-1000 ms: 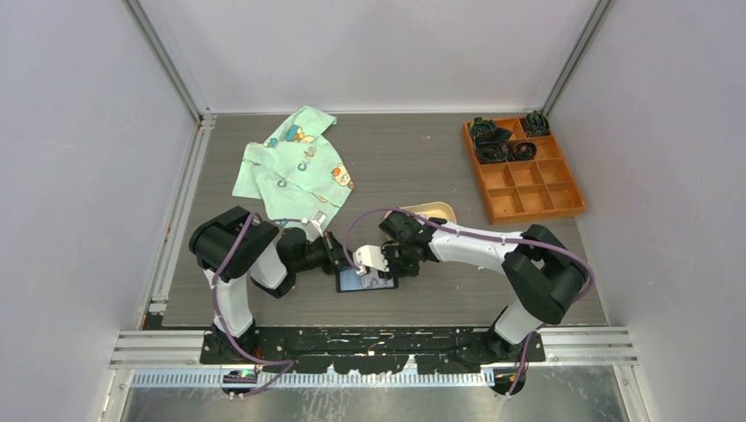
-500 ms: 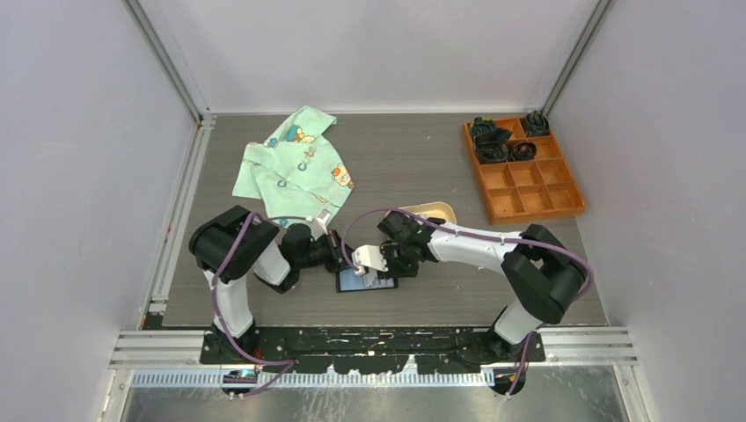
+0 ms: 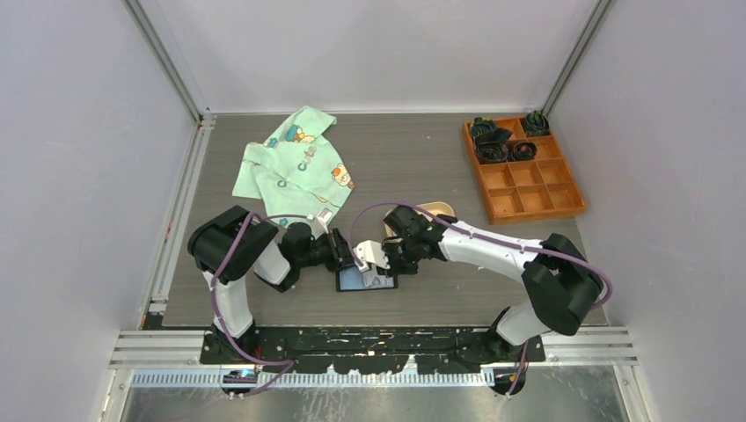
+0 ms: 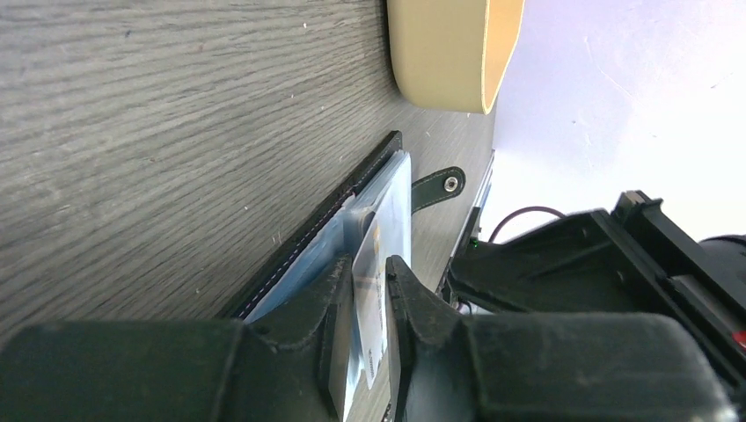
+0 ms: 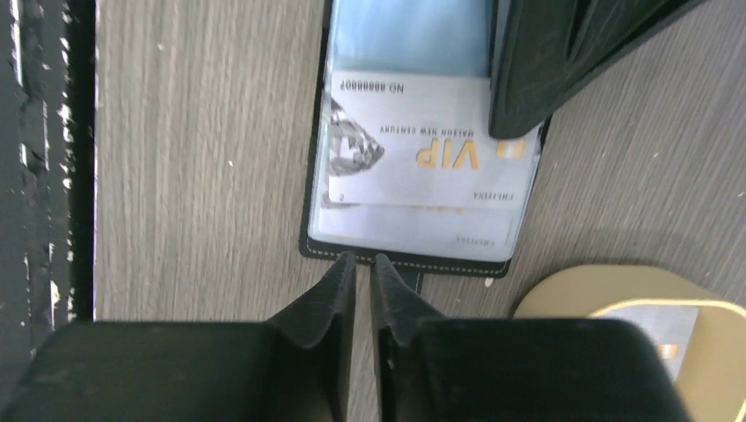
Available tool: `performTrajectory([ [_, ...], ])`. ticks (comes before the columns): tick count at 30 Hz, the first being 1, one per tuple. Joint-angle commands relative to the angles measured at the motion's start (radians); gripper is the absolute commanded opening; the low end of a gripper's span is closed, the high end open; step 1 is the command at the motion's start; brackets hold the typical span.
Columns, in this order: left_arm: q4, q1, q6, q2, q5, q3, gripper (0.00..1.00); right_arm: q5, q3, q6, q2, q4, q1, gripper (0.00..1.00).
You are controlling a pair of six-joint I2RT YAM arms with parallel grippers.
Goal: Put the credit cards into the card holder
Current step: Insert the credit card into the card holder.
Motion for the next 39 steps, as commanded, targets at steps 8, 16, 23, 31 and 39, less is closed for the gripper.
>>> performTrajectory([
  [8,-0.008,-0.003,0.031,0.038,-0.015,0.001,0.23,0.129,0.093,0.047,0.089,0.270,0.178,0.01],
  [16,-0.001,-0.002,0.030,0.050,-0.015,0.002,0.23,0.288,0.187,0.033,0.227,0.305,0.261,0.01],
  [23,0.004,0.002,0.032,0.047,-0.011,-0.005,0.24,0.341,0.185,-0.007,0.261,0.307,0.273,0.01],
  [31,0.028,0.009,0.029,0.058,-0.004,-0.014,0.24,0.362,0.151,-0.046,0.263,0.287,0.270,0.01],
  [39,0.068,0.012,0.017,0.087,-0.001,-0.018,0.25,0.349,0.105,-0.054,0.199,0.244,0.229,0.01],
])
